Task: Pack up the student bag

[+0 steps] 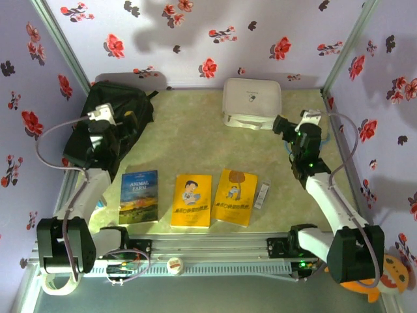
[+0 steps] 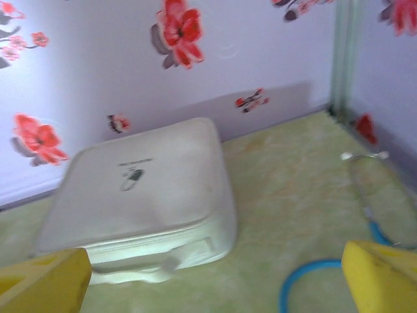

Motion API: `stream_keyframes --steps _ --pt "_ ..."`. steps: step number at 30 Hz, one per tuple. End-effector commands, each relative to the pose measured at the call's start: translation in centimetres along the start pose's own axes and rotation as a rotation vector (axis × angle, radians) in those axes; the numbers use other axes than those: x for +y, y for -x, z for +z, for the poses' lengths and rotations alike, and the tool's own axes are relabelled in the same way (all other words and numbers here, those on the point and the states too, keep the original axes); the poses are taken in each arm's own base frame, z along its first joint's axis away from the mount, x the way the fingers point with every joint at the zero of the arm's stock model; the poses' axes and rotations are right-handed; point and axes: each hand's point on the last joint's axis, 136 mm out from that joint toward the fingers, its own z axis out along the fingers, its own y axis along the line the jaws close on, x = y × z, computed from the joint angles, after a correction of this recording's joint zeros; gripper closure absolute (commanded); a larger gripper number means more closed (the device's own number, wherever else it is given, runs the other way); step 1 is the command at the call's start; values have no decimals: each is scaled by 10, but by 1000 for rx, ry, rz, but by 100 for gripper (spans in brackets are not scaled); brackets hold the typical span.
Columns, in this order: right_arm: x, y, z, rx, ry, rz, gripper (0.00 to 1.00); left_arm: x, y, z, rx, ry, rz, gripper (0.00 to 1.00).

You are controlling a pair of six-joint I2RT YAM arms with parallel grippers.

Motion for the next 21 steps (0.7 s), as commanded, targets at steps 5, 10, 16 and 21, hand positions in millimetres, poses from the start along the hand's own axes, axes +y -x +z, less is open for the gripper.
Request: stream_keyframes --steps 5,10,16,21 --pt "63 -35 16 358 205 183 1 24 -27 17 214 81 -96 0" --pt "103 -45 27 406 301 219 1 36 -67 38 377 100 -172 0" --pt "139 -58 35 417 389 260 1 35 -117 59 554 61 -269 0" --pt "153 -67 41 451 415 270 1 23 -145 81 659 6 -311 0"
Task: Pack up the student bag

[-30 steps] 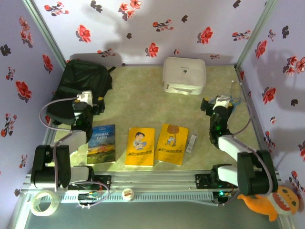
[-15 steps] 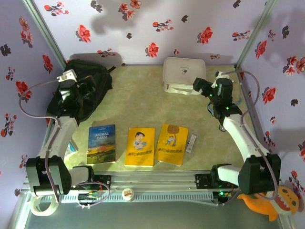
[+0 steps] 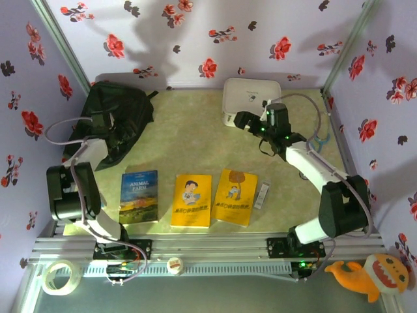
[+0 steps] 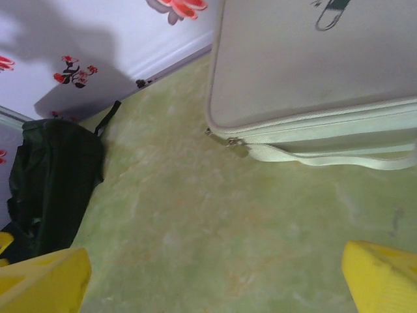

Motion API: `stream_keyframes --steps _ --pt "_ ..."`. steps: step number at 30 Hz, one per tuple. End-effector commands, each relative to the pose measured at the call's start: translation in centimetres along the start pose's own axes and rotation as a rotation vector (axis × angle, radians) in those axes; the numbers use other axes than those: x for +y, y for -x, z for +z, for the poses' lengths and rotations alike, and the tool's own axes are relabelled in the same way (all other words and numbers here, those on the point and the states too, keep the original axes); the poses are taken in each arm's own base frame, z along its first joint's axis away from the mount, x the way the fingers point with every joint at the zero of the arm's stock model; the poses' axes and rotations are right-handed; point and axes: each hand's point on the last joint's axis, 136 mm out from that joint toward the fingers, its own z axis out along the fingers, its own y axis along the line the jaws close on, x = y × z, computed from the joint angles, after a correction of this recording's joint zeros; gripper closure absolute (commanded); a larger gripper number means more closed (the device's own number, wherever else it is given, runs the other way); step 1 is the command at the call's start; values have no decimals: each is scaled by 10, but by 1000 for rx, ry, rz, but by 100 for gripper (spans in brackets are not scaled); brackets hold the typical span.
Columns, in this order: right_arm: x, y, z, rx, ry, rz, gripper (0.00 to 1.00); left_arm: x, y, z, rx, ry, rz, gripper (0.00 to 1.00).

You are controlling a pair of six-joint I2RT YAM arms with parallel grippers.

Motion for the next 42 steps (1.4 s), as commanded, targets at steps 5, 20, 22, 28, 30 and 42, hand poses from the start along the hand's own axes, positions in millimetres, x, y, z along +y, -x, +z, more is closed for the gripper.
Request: stream_keyframes --steps 5,20,22,28,30,42 --pt "26 15 10 -29 91 3 1 -52 -13 51 113 -148 35 2" --pt "16 21 0 -57 -2 -34 1 -230 -99 79 198 -401 177 4" --pt "12 21 1 -60 -17 -27 1 -250 -114 70 214 -432 204 4" --pt "11 20 2 -56 -20 4 1 -268 -108 27 225 -447 297 4" --pt "15 19 4 -45 -5 4 1 -265 -97 8 215 -444 328 4" --pt "69 -32 67 181 56 -73 10 -234 -84 -29 238 -429 309 19"
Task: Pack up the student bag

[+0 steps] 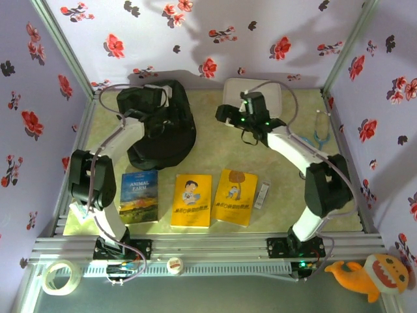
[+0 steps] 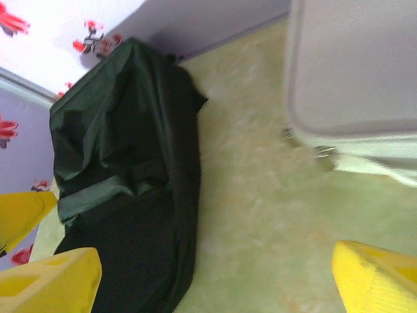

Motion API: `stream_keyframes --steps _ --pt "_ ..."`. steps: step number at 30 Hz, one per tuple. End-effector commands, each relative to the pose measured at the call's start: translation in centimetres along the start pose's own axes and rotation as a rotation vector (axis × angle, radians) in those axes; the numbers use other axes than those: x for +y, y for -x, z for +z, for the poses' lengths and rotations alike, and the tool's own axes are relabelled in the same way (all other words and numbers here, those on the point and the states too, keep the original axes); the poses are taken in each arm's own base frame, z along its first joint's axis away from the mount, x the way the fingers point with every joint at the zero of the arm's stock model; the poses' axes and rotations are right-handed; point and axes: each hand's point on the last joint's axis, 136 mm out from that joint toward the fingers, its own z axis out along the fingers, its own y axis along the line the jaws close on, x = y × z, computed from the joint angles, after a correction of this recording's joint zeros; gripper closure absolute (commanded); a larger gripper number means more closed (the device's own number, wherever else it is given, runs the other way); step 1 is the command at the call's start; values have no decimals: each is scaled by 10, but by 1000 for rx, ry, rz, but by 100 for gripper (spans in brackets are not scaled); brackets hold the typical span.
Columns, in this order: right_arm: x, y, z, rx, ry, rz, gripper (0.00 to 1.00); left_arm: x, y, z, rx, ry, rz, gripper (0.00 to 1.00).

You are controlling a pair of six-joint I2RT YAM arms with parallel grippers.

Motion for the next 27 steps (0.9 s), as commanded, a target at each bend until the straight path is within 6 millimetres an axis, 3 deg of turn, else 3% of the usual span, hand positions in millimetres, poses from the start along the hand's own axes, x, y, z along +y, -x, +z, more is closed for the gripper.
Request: stream_keyframes --steps 1,6,11,27 --pt "12 -16 18 75 19 0 10 8 -39 13 128 2 -35 25" --pt "13 -13 23 62 23 19 11 13 -56 31 197 -1 -97 48" --pt "7 -19 22 72 7 25 11 16 -72 52 277 -20 -139 62" --pt "0 -28 27 94 -10 53 12 15 -91 85 398 -50 -133 73"
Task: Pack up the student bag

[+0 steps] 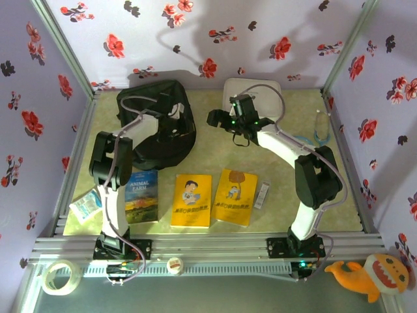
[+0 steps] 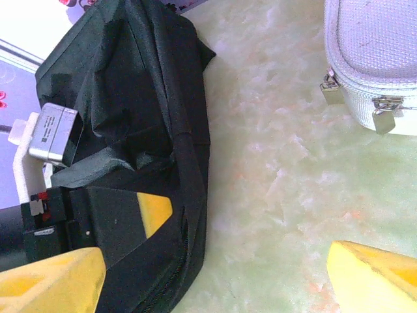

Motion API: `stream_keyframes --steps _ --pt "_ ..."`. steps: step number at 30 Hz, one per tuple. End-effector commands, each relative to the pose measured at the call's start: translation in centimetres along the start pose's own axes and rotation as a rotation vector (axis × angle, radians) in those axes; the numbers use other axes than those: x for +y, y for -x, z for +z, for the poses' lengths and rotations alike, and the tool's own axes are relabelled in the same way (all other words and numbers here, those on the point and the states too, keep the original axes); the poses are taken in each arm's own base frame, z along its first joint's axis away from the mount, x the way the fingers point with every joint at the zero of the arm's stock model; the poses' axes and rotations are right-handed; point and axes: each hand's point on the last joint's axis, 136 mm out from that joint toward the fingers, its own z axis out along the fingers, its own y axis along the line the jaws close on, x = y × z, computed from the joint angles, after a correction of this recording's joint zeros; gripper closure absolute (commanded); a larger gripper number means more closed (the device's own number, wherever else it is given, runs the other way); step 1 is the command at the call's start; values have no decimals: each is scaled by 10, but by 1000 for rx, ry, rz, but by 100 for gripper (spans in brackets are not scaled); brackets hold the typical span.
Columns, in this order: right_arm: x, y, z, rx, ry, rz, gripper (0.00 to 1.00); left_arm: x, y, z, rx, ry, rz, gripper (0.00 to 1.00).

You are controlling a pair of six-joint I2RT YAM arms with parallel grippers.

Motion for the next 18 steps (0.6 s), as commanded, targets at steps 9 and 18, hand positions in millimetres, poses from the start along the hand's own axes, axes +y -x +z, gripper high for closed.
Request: stream_keyframes --steps 9,18 --pt "-5 -1 2 7 -15 20 14 -2 -16 18 94 1 20 78" --pt "-6 -3 4 13 -11 23 14 -1 -20 24 137 19 46 73"
